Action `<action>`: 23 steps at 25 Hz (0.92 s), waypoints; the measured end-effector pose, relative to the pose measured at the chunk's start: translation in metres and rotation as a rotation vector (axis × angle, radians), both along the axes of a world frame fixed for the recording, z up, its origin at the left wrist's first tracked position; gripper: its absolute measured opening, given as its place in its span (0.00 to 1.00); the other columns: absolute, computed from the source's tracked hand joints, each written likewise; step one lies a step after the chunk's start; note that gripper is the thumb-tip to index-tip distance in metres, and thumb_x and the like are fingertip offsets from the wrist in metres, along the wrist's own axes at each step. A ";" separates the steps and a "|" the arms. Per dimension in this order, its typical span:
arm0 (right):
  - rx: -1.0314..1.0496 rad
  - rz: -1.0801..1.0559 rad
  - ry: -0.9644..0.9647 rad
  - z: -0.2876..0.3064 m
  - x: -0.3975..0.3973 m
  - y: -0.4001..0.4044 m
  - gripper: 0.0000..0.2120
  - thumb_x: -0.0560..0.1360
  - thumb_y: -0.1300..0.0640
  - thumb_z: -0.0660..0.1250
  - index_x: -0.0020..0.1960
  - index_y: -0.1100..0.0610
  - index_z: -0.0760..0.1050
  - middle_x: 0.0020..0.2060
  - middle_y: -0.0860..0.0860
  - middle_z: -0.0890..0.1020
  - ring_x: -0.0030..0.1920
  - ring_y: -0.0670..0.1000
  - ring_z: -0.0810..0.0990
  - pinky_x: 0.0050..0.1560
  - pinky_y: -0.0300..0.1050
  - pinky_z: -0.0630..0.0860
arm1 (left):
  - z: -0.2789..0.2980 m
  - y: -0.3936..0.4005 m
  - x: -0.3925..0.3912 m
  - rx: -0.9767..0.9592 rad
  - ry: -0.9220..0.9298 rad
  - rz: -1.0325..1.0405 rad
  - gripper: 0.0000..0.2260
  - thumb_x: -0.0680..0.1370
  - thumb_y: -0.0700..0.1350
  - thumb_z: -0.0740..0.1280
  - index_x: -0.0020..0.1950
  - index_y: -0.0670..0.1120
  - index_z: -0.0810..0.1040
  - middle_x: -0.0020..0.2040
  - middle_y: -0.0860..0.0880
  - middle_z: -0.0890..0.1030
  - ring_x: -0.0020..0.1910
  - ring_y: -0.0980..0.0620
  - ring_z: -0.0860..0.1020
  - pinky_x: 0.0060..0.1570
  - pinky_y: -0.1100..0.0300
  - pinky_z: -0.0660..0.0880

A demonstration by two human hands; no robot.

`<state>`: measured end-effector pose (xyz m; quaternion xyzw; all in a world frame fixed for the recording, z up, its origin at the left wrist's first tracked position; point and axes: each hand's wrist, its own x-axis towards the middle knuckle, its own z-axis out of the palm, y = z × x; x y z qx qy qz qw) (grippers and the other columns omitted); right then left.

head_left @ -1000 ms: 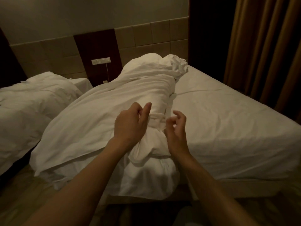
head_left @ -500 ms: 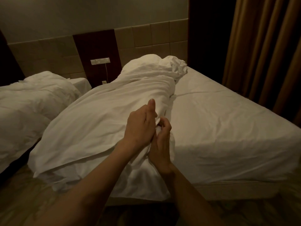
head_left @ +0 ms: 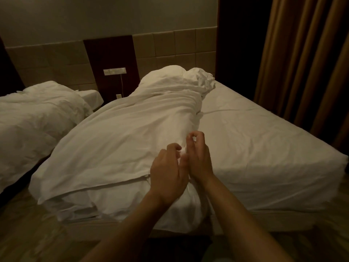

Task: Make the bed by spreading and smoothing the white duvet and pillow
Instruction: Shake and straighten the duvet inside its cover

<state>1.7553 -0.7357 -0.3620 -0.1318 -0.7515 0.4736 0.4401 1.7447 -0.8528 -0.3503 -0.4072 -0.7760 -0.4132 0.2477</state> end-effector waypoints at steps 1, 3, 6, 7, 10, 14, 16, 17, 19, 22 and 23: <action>0.006 0.027 -0.036 0.004 0.004 0.006 0.11 0.82 0.37 0.53 0.53 0.42 0.67 0.37 0.44 0.79 0.38 0.45 0.78 0.44 0.53 0.77 | -0.009 0.001 -0.004 0.010 0.033 -0.004 0.32 0.83 0.66 0.41 0.57 0.45 0.75 0.44 0.50 0.78 0.40 0.52 0.75 0.42 0.57 0.69; 0.009 0.078 -0.111 0.011 0.012 0.011 0.11 0.83 0.39 0.53 0.50 0.43 0.69 0.35 0.44 0.78 0.36 0.43 0.76 0.43 0.49 0.74 | -0.014 0.005 -0.013 0.018 0.070 0.026 0.30 0.84 0.63 0.43 0.51 0.44 0.77 0.39 0.49 0.78 0.35 0.50 0.75 0.37 0.58 0.68; 0.008 0.084 -0.125 0.013 0.018 0.008 0.11 0.85 0.43 0.53 0.50 0.45 0.69 0.37 0.44 0.78 0.37 0.40 0.76 0.42 0.43 0.71 | -0.001 0.010 -0.023 0.036 0.132 0.076 0.29 0.86 0.60 0.42 0.45 0.44 0.74 0.28 0.49 0.74 0.23 0.48 0.73 0.27 0.61 0.62; 0.006 0.076 -0.106 0.015 0.017 0.005 0.11 0.85 0.43 0.53 0.50 0.46 0.70 0.37 0.44 0.78 0.37 0.40 0.76 0.42 0.41 0.70 | 0.004 0.010 -0.026 0.056 0.150 0.086 0.28 0.86 0.59 0.42 0.44 0.44 0.74 0.27 0.49 0.73 0.21 0.47 0.72 0.26 0.61 0.61; -0.011 0.072 -0.042 0.013 0.017 -0.001 0.11 0.85 0.43 0.53 0.55 0.47 0.70 0.38 0.44 0.79 0.38 0.40 0.78 0.40 0.37 0.72 | 0.012 0.006 -0.025 0.119 0.184 0.075 0.27 0.87 0.57 0.43 0.43 0.43 0.73 0.26 0.51 0.70 0.20 0.49 0.68 0.25 0.63 0.58; -0.086 0.065 0.111 -0.015 0.035 -0.006 0.06 0.85 0.49 0.57 0.61 0.45 0.68 0.44 0.46 0.81 0.43 0.41 0.81 0.41 0.32 0.75 | 0.022 0.004 -0.023 0.149 0.213 0.051 0.26 0.87 0.57 0.45 0.42 0.43 0.72 0.28 0.55 0.65 0.22 0.56 0.60 0.28 0.71 0.49; -0.125 0.074 0.154 -0.023 0.042 -0.011 0.08 0.85 0.52 0.57 0.63 0.45 0.66 0.44 0.48 0.81 0.42 0.39 0.81 0.41 0.30 0.74 | 0.024 0.009 -0.026 0.138 0.235 0.037 0.25 0.87 0.57 0.45 0.42 0.43 0.71 0.27 0.54 0.65 0.21 0.54 0.62 0.26 0.67 0.51; -0.106 0.072 0.149 -0.025 0.042 -0.013 0.09 0.84 0.49 0.57 0.64 0.43 0.65 0.45 0.48 0.82 0.43 0.38 0.81 0.42 0.30 0.74 | 0.024 0.011 -0.028 0.132 0.236 0.033 0.25 0.87 0.57 0.45 0.42 0.44 0.71 0.27 0.53 0.66 0.21 0.53 0.63 0.24 0.65 0.53; -0.018 0.061 0.124 -0.024 0.038 -0.014 0.11 0.82 0.39 0.56 0.64 0.34 0.62 0.52 0.48 0.82 0.49 0.41 0.82 0.46 0.36 0.78 | 0.022 0.012 -0.028 0.134 0.220 0.018 0.26 0.87 0.57 0.44 0.43 0.43 0.72 0.28 0.53 0.68 0.21 0.52 0.65 0.25 0.62 0.57; 0.098 0.033 0.112 -0.024 0.029 -0.016 0.14 0.81 0.36 0.54 0.65 0.35 0.61 0.51 0.45 0.79 0.50 0.47 0.81 0.51 0.47 0.80 | 0.017 0.007 -0.025 0.135 0.175 0.005 0.26 0.86 0.58 0.42 0.44 0.45 0.72 0.30 0.53 0.69 0.23 0.54 0.66 0.26 0.67 0.57; 0.107 0.029 0.116 -0.024 0.026 -0.018 0.13 0.81 0.37 0.54 0.65 0.36 0.62 0.49 0.45 0.79 0.49 0.47 0.80 0.51 0.48 0.81 | 0.015 0.005 -0.023 0.129 0.154 0.007 0.25 0.86 0.58 0.42 0.45 0.46 0.71 0.30 0.54 0.69 0.23 0.56 0.66 0.27 0.68 0.57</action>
